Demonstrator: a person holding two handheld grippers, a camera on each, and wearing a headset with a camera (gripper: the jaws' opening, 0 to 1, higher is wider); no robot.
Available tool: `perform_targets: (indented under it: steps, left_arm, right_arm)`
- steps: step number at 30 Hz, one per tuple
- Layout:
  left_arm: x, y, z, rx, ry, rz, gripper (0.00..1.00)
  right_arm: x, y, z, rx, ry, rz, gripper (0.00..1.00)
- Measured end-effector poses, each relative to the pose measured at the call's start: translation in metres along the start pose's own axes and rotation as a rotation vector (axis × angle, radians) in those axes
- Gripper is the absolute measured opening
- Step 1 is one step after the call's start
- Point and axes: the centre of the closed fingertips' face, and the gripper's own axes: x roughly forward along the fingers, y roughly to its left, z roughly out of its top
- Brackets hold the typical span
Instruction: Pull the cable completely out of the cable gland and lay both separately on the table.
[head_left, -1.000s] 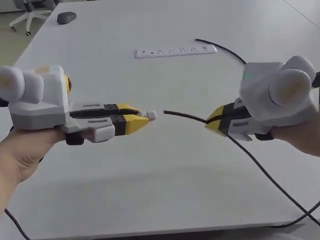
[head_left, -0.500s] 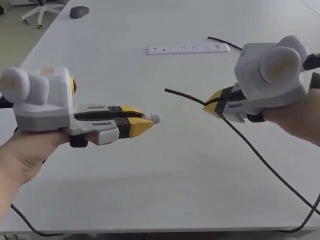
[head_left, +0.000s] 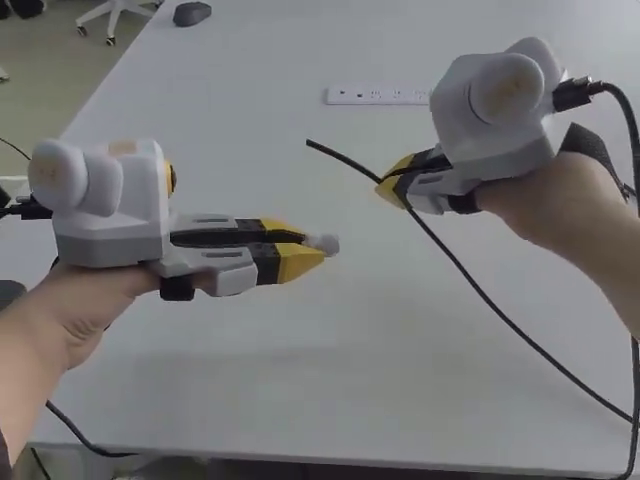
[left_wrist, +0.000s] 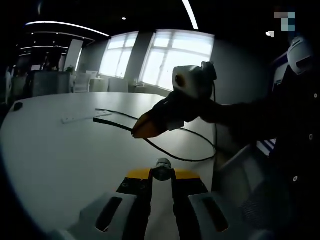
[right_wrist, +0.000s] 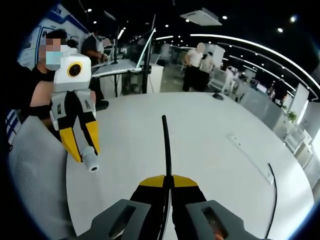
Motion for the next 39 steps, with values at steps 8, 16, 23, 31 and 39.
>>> perform_targets:
  steps: [8,16,23,31,39]
  left_arm:
    - [-0.009,0.007,-0.009,-0.020,-0.001,0.015,0.15]
    - [-0.019,0.013,-0.016,-0.033,-0.003,0.033,0.15]
    - [-0.024,0.017,-0.021,-0.045,-0.010,0.044,0.15]
    - [-0.028,0.020,-0.028,-0.061,-0.011,0.055,0.15]
    - [-0.028,0.022,-0.033,-0.073,-0.009,0.057,0.15]
  right_arm:
    - [0.050,0.012,-0.009,0.022,0.063,0.063,0.00]
    - [0.078,0.023,-0.024,0.045,0.131,0.092,0.00]
    - [0.098,0.026,-0.035,0.067,0.164,0.108,0.00]
    - [0.116,0.022,-0.041,0.081,0.192,0.106,0.00]
    - [0.118,0.025,-0.045,0.079,0.206,0.104,0.00]
